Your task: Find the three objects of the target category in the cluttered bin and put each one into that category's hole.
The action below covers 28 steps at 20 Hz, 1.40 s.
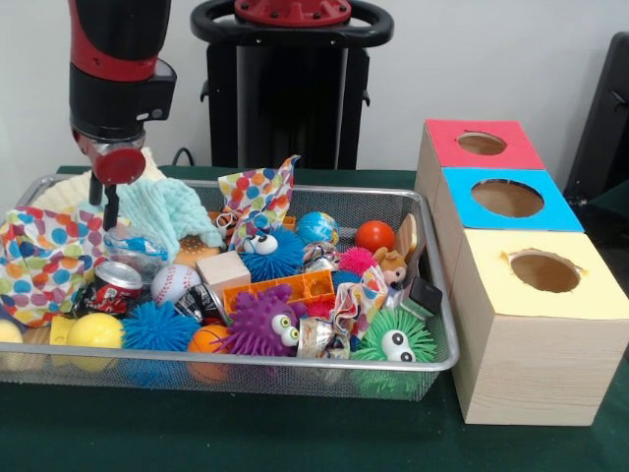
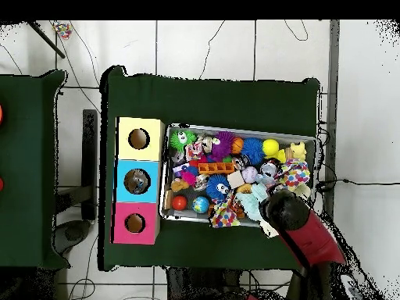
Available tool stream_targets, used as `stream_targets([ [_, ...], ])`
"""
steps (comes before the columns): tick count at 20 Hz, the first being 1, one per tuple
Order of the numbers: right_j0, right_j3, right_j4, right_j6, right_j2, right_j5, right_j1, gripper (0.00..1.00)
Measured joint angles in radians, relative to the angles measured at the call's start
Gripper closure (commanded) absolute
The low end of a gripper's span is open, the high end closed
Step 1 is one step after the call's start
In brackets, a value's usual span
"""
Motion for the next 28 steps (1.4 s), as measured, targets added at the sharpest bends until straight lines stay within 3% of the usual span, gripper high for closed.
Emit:
stream_targets([
  [10,0.017,0.001,0.000,0.000,-0.002,0.001,-0.070,0.00],
  [16,0.083,-0.004,-0.001,0.000,-0.048,0.083,-0.128,0.00],
  [22,0.164,-0.043,-0.002,0.000,-0.104,0.171,-0.122,0.00],
  [28,0.197,-0.087,-0.002,0.000,-0.110,0.185,-0.103,0.00],
])
